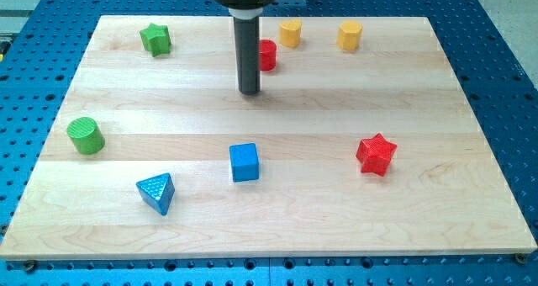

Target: Push the red circle to the top left of the yellow heart

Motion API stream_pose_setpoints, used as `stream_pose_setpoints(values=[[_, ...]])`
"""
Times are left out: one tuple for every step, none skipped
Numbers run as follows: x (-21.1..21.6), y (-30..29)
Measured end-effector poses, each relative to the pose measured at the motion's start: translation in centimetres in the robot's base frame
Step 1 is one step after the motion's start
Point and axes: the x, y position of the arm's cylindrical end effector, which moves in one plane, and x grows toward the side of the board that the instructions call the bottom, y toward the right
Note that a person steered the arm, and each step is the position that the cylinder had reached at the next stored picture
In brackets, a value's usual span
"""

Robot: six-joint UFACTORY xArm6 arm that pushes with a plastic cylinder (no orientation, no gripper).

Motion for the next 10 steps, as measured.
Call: stream_pose_setpoints(values=[[-5.0, 2.4], [-3.7, -4.8], [-1.0, -2.4], [-0.8, 4.0], [-3.7, 3.7], [-5.1, 0.0], [-9.7, -1.4], [-5.8, -2.8], [-3.7, 2.1], [-6.6, 7.1]])
